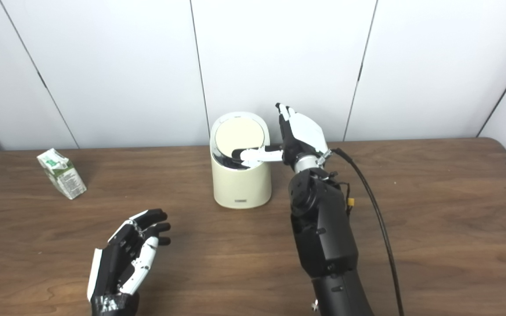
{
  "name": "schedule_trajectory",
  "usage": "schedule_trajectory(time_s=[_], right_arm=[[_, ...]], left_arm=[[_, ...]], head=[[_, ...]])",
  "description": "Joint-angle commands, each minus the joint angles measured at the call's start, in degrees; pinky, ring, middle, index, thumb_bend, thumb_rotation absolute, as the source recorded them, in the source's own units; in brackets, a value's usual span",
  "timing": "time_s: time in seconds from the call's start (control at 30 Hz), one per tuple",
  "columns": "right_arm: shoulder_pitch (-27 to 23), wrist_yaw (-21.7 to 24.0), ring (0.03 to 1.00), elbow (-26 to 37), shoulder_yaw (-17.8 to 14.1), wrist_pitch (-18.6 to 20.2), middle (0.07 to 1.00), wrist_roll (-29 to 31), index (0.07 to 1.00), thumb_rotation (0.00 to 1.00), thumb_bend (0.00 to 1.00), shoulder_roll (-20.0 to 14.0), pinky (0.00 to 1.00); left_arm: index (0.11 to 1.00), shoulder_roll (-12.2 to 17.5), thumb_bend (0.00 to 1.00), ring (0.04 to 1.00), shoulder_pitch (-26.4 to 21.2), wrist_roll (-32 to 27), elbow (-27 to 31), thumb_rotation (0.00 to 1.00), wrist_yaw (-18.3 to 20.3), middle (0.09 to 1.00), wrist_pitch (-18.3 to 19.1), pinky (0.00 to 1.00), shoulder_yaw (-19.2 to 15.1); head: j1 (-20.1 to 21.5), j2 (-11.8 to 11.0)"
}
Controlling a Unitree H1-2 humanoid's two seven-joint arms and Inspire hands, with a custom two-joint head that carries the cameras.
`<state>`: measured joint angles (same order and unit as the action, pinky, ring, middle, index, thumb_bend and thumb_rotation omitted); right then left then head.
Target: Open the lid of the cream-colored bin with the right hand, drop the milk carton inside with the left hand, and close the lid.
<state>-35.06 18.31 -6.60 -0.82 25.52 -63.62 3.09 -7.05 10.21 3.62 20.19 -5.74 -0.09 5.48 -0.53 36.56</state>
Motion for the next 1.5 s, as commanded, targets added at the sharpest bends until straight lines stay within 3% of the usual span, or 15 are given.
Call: schedule_trajectory(time_s=[0.0, 0.2, 0.27, 0.3, 0.37, 0.53, 0.67, 0.83, 0.97, 1.07, 1.13, 1.2, 1.23, 1.33, 1.47], right_arm=[[3.09, 2.42, 1.0, -1.53, -0.54, 1.39, 1.0, -0.95, 1.0, 0.47, 0.88, -2.33, 1.0], [4.93, 5.02, 1.0, 1.95, 0.81, 1.38, 1.0, 5.32, 1.0, 0.63, 0.93, -3.73, 1.0], [5.7, 9.48, 1.0, 4.18, -2.14, 1.39, 1.0, 9.75, 1.0, 0.66, 0.93, -2.6, 0.99], [5.99, 12.32, 0.908, 5.28, -4.2, 1.39, 0.944, 11.72, 1.0, 0.69, 0.94, -1.74, 0.78], [6.81, 16.57, 0.807, 7.26, -6.28, 1.39, 0.87, 16.09, 0.967, 0.76, 0.97, -1.43, 0.64], [10.65, 20.35, 0.942, 13.42, -5.98, 1.37, 0.973, 25.24, 0.982, 0.89, 1.0, -2.98, 0.82], [14.23, 20.41, 0.996, 18.94, -5.75, 1.39, 0.999, 27.93, 0.996, 0.9, 1.0, -3.11, 0.94], [17.83, 20.01, 0.982, 23.91, -4.87, 1.38, 0.997, 29.99, 1.0, 0.89, 1.0, -5.08, 0.92], [20.36, 16.57, 0.995, 26.45, -3.35, 1.14, 0.996, 31.99, 0.985, 0.93, 1.0, -8.0, 0.95], [23.66, 12.08, 0.969, 27.87, -4.09, -2.14, 0.977, 36.69, 0.97, 0.89, 1.0, -8.54, 0.91], [26.0, 8.2, 0.923, 28.57, -4.56, -5.58, 0.935, 39.8, 0.938, 0.85, 0.86, -8.2, 0.86], [29.11, 3.18, 0.897, 29.47, -5.64, -9.67, 0.911, 43.79, 0.911, 0.77, 0.64, -5.84, 0.83], [30.5, 0.81, 0.867, 29.72, -6.01, -11.63, 0.881, 45.35, 0.876, 0.7, 0.47, -4.73, 0.79], [33.95, -5.86, 0.801, 29.46, -6.22, -17.44, 0.819, 47.49, 0.808, 0.57, 0.24, -2.16, 0.73], [36.18, -11.83, 0.754, 28.55, -6.35, -22.15, 0.774, 50.14, 0.764, 0.42, 0.18, 0.12, 0.68]], left_arm=[[0.713, -0.83, 0.24, 0.684, -0.46, 0.45, 1.98, 0.31, -0.02, 0.721, -0.9, 0.59, 0.26], [0.711, -0.88, 0.24, 0.685, -0.49, 0.6, 1.87, 0.3, 0.0, 0.72, -1.04, 0.59, 0.26], [0.711, -0.81, 0.24, 0.684, -0.47, 0.91, 1.79, 0.3, 0.01, 0.719, -1.28, 0.59, 0.33], [0.711, -0.81, 0.23, 0.684, -0.47, 1.03, 1.8, 0.3, 0.01, 0.718, -1.24, 0.59, 0.34], [0.712, -0.86, 0.23, 0.683, -0.47, 1.11, 1.9, 0.3, 0.0, 0.719, -0.96, 0.59, 0.34], [0.712, -0.92, 0.24, 0.682, -0.64, 0.74, 2.07, 0.3, 0.1, 0.719, -0.36, 0.59, 0.14], [0.711, -0.95, 0.24, 0.682, -0.8, 0.61, 1.75, 0.29, 0.09, 0.719, -0.62, 0.59, -0.1], [0.709, -0.8, 0.23, 0.68, -0.97, 0.67, 1.41, 0.29, 0.24, 0.718, -0.91, 0.59, -0.24], [0.712, -0.85, 0.23, 0.683, -0.94, 0.46, 1.37, 0.28, 0.29, 0.72, -0.98, 0.59, -0.31], [0.707, -0.9, 0.23, 0.681, -0.95, 0.17, 1.41, 0.28, 0.23, 0.716, -0.87, 0.59, -0.51], [0.707, -0.76, 0.23, 0.681, -1.04, 0.02, 1.39, 0.28, 0.33, 0.715, -0.89, 0.59, -0.63], [0.709, -0.51, 0.23, 0.684, -1.23, -0.45, 1.12, 0.28, 0.48, 0.717, -1.13, 0.59, -0.93], [0.71, -0.42, 0.23, 0.686, -1.33, -0.66, 0.97, 0.28, 0.53, 0.719, -1.24, 0.6, -1.08], [0.711, -0.39, 0.23, 0.686, -1.5, -0.64, 0.82, 0.27, 0.55, 0.72, -1.32, 0.6, -1.35], [0.715, -0.03, 0.22, 0.684, -1.59, -0.29, 0.38, 0.27, 0.57, 0.72, -1.89, 0.59, -1.57]], head=[[-0.02, 0.04], [-0.21, -0.03], [-0.3, -0.01], [-0.3, -0.01], [-0.3, -0.01], [-0.4, -0.07], [-0.31, -0.22], [-0.26, -0.37], [-0.26, -0.37], [-0.72, -0.36], [-0.59, -0.34], [-0.31, -0.51], [-0.28, -0.56], [-0.29, -0.65], [-0.16, -0.77]])
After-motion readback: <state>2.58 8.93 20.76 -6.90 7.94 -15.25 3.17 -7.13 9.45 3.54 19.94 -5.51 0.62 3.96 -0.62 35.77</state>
